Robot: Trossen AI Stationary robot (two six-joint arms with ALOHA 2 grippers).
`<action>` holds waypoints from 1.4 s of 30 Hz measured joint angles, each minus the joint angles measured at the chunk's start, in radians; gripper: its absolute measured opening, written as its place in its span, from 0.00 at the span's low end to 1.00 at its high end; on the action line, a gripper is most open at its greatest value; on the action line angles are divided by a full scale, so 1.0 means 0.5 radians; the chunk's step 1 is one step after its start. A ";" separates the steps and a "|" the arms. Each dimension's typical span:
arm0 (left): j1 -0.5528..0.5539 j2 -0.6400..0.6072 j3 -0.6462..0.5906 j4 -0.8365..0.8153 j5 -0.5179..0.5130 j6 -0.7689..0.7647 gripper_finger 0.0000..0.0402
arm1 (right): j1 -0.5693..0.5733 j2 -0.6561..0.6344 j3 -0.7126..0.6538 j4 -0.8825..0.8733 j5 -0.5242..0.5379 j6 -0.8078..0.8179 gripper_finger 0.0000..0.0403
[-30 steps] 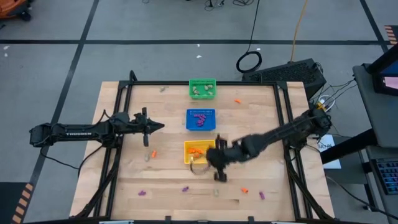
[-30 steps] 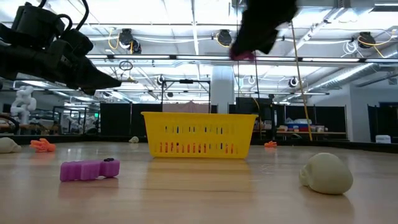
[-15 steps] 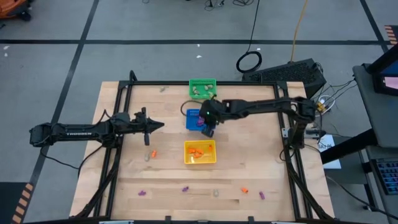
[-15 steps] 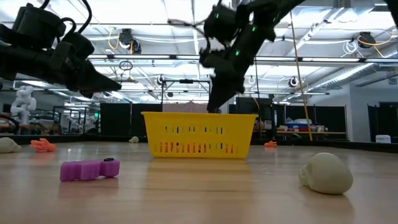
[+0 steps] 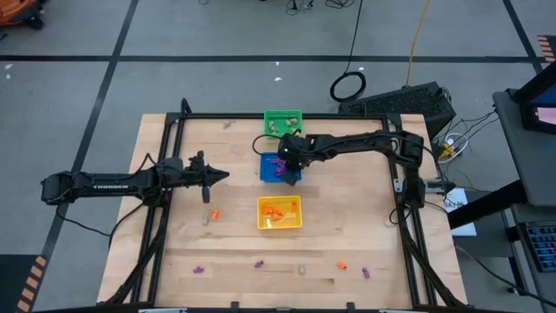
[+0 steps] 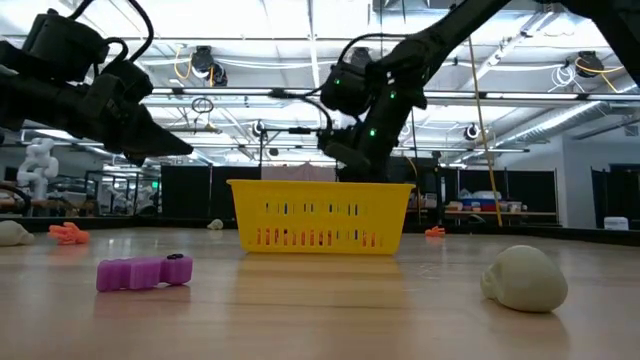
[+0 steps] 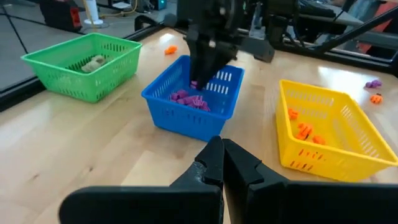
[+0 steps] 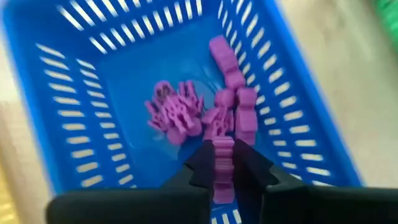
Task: Sort Halloween decoration
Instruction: Put the purple skeleton toy into the blue bin, then put the white skull toy into the green bin
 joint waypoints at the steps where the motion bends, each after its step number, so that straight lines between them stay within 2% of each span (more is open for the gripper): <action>1: 0.000 0.000 0.001 -0.001 -0.021 -0.003 0.00 | 0.000 0.015 0.000 -0.004 0.000 -0.004 0.09; 4: 0.001 0.011 0.041 -0.114 -0.177 -0.070 0.00 | 0.000 0.016 -0.001 -0.003 0.014 -0.005 0.19; 8: 0.002 0.050 0.191 -0.253 -0.284 -0.054 0.00 | 0.015 -0.037 0.032 -0.050 0.154 -0.033 0.32; 11: 0.047 0.118 0.306 -0.368 -0.299 -0.019 0.00 | 0.042 -0.148 0.051 -0.043 0.232 -0.079 0.35; 14: 0.156 0.223 0.454 -0.541 -0.307 0.005 0.00 | 0.102 -0.279 0.051 -0.035 0.343 -0.149 0.28; 17: 0.304 0.380 0.587 -0.693 -0.290 0.033 0.00 | 0.171 -0.407 0.011 0.019 0.480 -0.217 0.15; 20: 0.468 0.557 0.711 -0.726 -0.187 0.115 0.00 | 0.209 -0.529 -0.114 0.195 0.472 -0.256 0.03; 25: 0.744 0.922 0.899 -0.739 -0.003 0.201 0.00 | 0.241 -0.696 -0.467 0.561 0.471 -0.221 0.02; 32: 1.049 1.483 1.279 -0.936 0.052 0.370 0.00 | 0.240 -0.951 -0.952 1.064 0.476 -0.155 0.00; 38: 1.249 1.889 1.623 -1.127 0.018 0.373 0.00 | 0.252 -1.115 -1.079 1.133 0.483 -0.159 0.00; 42: 1.315 2.091 1.792 -1.237 0.007 0.374 0.06 | 0.285 -1.148 -1.082 1.138 0.485 -0.221 0.00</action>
